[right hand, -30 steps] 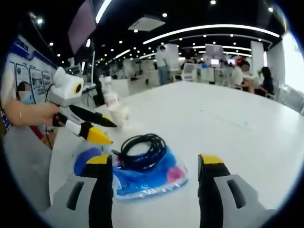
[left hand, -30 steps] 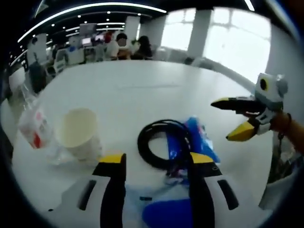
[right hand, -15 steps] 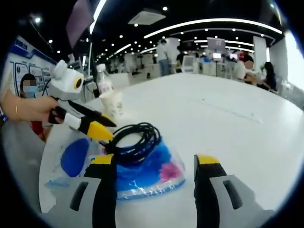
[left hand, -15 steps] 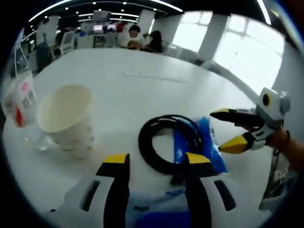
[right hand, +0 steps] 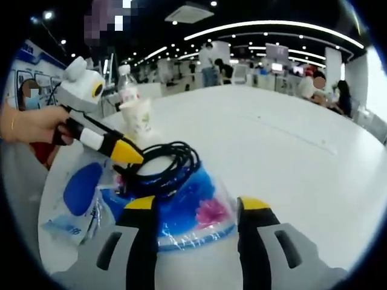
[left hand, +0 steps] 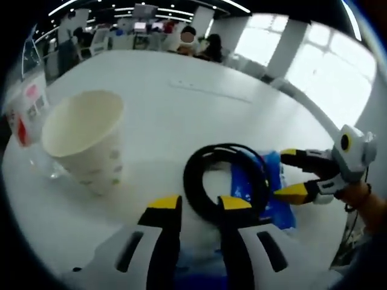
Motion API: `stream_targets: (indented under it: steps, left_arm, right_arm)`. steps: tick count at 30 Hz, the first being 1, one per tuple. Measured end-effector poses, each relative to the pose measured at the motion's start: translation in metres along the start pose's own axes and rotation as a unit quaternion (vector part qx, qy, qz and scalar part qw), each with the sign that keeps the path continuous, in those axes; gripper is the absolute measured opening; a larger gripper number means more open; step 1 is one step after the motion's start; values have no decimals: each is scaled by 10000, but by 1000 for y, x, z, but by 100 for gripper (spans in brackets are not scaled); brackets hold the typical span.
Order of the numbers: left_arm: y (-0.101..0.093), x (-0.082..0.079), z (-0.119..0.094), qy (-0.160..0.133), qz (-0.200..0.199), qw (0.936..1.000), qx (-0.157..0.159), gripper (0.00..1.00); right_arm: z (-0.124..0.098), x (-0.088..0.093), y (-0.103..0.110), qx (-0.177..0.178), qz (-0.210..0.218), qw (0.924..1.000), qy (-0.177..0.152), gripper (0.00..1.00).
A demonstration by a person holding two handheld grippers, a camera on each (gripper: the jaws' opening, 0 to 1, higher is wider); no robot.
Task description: Arrange the tabletop items into an orderly group along one side of the table until the central work area is clear of visible clutter.
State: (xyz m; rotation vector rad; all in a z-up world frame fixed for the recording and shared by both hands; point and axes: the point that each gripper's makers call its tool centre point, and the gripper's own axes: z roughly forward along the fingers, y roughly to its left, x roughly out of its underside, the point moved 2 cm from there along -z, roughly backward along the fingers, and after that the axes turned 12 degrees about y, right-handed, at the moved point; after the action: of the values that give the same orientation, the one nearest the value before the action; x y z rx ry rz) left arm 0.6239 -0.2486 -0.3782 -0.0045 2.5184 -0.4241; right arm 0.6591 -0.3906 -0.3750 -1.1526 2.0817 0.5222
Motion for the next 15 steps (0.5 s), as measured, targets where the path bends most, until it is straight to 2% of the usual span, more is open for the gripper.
stream_targets:
  steps: [2, 3, 6, 9, 11, 15]
  left_arm:
    - [-2, 2, 1, 45, -169, 9998, 32, 16]
    - [-1, 0, 2, 18, -78, 10000, -54, 16]
    - [-1, 0, 2, 24, -126, 9999, -98, 15]
    - [2, -2, -1, -71, -139, 9997, -197, 8]
    - [2, -3, 0, -86, -13, 9997, -229, 8]
    - [2, -3, -2, -143, -85, 9997, -204, 7]
  right_arm:
    - [1, 1, -1, 60, -65, 9999, 57, 47]
    - [2, 2, -3, 116, -84, 9999, 79, 45]
    - [2, 2, -3, 147, -57, 9998, 114, 44]
    - [3, 2, -3, 185, -62, 9997, 127, 42]
    - [2, 3, -3, 204, -52, 9997, 124, 39]
    - [1, 4, -3, 245, 121, 9995, 169, 31]
